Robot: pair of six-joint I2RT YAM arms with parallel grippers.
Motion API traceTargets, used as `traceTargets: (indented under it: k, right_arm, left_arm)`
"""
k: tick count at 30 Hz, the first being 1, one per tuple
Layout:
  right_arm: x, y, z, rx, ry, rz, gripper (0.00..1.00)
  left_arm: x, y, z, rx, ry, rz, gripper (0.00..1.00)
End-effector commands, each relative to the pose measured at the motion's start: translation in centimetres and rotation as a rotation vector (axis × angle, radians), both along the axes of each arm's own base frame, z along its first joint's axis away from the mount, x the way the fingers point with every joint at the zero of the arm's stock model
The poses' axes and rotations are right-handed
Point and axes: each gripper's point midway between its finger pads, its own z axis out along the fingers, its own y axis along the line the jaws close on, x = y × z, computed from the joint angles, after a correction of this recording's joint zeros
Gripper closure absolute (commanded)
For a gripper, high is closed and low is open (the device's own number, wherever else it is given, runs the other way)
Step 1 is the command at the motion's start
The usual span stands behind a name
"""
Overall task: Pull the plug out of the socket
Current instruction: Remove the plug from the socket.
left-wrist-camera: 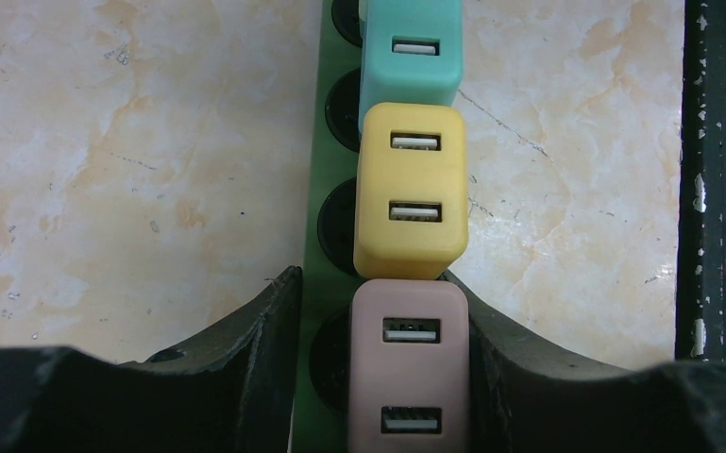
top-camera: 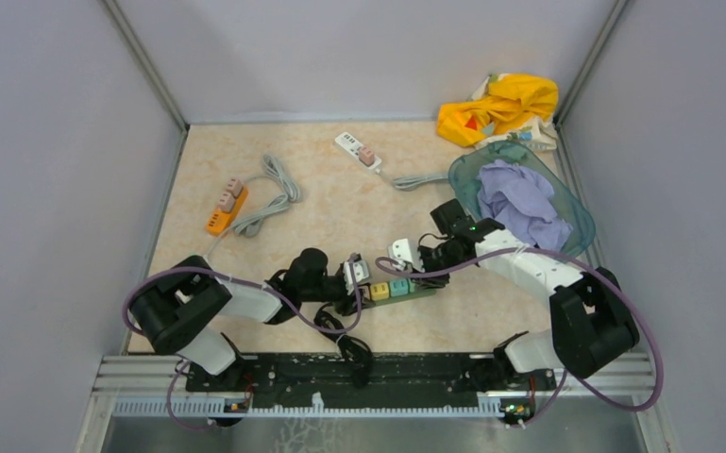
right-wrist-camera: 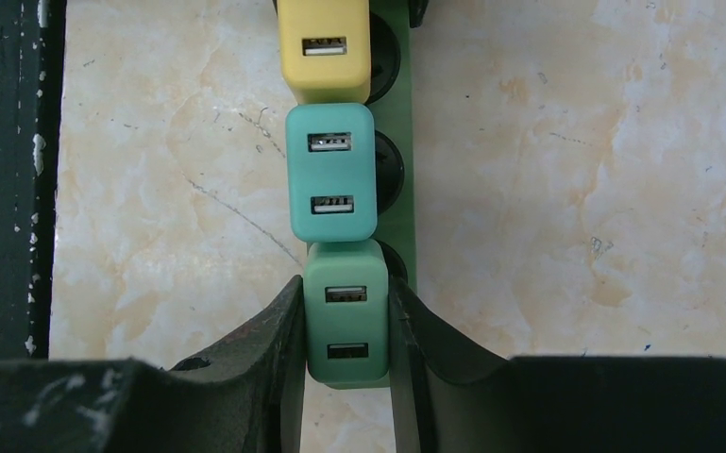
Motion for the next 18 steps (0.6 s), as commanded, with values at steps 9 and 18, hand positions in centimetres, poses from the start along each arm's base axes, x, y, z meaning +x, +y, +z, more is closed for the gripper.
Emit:
traceTargets:
  k: [9, 18]
  right_arm:
    - [-1.7, 4.3, 2.8, 0.146, 0.022, 0.097, 1.00]
    - [0.3, 0.2, 2.5, 0.101, -0.047, 0.028, 1.00]
  left_arm:
    - [-1.1, 0.5, -1.7, 0.052, 0.068, -0.003, 1.00]
    - [-1.4, 0.9, -1.8, 0.044, 0.073, 0.004, 1.00]
